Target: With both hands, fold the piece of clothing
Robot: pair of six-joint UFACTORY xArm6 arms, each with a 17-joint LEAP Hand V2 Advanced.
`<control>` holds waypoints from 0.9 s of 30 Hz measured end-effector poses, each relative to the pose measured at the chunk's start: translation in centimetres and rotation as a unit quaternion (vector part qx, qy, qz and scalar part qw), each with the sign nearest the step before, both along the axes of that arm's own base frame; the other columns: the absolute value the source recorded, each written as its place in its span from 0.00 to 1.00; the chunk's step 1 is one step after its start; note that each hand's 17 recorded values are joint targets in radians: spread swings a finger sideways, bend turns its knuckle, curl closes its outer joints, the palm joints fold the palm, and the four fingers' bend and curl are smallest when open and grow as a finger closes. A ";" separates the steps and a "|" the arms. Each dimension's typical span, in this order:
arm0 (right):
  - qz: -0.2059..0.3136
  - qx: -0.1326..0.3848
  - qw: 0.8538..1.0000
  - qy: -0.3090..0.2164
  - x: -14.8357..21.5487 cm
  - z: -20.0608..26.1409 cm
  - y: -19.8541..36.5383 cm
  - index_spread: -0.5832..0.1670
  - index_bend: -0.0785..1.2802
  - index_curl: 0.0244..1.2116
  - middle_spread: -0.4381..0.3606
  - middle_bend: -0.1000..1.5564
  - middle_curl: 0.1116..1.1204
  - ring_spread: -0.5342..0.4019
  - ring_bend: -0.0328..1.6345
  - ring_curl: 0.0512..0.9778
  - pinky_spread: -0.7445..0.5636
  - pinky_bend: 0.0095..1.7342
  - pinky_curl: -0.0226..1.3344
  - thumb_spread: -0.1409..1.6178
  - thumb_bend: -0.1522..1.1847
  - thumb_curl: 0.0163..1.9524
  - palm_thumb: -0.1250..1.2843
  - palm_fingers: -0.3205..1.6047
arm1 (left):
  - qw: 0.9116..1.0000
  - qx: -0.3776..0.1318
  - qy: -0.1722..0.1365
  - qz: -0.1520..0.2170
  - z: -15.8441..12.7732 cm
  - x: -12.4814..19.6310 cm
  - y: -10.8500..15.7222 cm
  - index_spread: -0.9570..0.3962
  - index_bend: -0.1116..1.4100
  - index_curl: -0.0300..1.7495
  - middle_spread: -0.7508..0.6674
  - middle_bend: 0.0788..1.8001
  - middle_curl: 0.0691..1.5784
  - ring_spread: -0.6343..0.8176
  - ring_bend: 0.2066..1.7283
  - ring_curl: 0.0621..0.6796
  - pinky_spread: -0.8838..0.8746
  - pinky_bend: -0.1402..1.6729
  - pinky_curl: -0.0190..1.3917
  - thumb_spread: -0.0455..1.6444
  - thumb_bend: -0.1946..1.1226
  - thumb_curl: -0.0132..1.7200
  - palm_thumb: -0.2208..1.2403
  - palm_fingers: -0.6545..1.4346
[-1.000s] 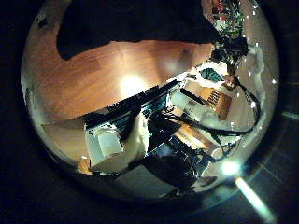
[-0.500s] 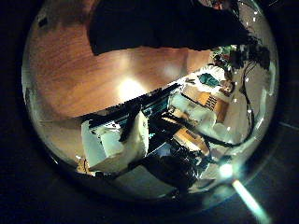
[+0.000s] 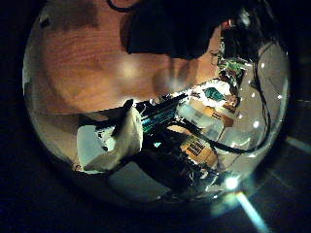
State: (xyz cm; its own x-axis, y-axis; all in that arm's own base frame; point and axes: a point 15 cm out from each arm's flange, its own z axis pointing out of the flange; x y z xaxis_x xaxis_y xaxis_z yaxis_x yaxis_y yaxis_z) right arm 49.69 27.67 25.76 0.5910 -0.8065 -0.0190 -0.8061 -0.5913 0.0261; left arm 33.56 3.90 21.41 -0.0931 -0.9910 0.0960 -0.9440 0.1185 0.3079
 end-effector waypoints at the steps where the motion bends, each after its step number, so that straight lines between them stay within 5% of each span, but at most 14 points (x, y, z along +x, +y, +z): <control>1: 0.000 0.001 1.000 -0.001 0.2 0.0 0.1 0.26 0.36 0.72 0.23 0.62 0.75 0.28 0.82 0.69 0.25 0.75 0.52 0.78 0.09 0.25 0.62 0.48 | 1.000 -0.001 -0.001 0.003 0.0 -0.2 0.3 0.74 0.20 0.24 0.75 0.05 0.12 0.70 0.30 0.26 0.74 0.30 0.24 0.75 0.14 0.19 0.45 0.36; 5: -0.008 0.007 1.000 -0.012 0.8 1.5 -1.1 0.19 0.18 0.57 0.25 0.41 0.61 0.26 0.76 0.62 0.30 0.75 0.49 0.79 0.10 0.24 0.61 0.24 | 1.000 -0.001 -0.001 0.004 0.1 -0.6 0.5 0.74 0.20 0.24 0.75 0.05 0.12 0.70 0.29 0.26 0.73 0.30 0.24 0.75 0.13 0.19 0.45 0.36; 8: -0.021 0.015 0.999 -0.024 0.8 3.7 -2.9 0.17 0.19 0.50 0.28 0.33 0.52 0.29 0.70 0.54 0.39 0.71 0.46 0.79 0.10 0.23 0.59 0.18 | 1.000 -0.001 -0.003 0.002 0.2 -0.5 0.3 0.74 0.20 0.24 0.75 0.05 0.12 0.70 0.29 0.26 0.73 0.30 0.24 0.74 0.13 0.19 0.43 0.36; 17: -0.067 0.054 0.996 -0.033 -3.1 9.5 -10.1 0.18 0.21 0.40 0.31 0.31 0.42 0.32 0.64 0.44 0.54 0.62 0.39 0.79 0.11 0.23 0.60 0.25 | 1.000 0.000 -0.010 -0.019 1.1 0.2 -2.0 0.73 0.19 0.24 0.74 0.06 0.13 0.69 0.30 0.26 0.72 0.30 0.24 0.74 0.13 0.18 0.39 0.37; 27: -0.157 0.032 0.987 0.022 -11.5 11.0 -22.0 0.22 0.20 0.36 0.36 0.31 0.37 0.35 0.61 0.39 0.61 0.51 0.32 0.79 0.10 0.22 0.61 0.28 | 0.998 0.016 -0.014 -0.052 4.5 -0.4 -9.0 0.71 0.20 0.24 0.73 0.05 0.13 0.68 0.29 0.25 0.72 0.30 0.24 0.74 0.13 0.18 0.37 0.37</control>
State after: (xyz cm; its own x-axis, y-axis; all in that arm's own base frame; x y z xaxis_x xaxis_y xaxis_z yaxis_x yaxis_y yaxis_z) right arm 38.23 5.69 36.73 0.3089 -0.9464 -0.0948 -0.9490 -0.3133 0.0355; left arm 33.16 -5.11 25.89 -0.1981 -0.9784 0.0596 -0.9353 0.2069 0.2872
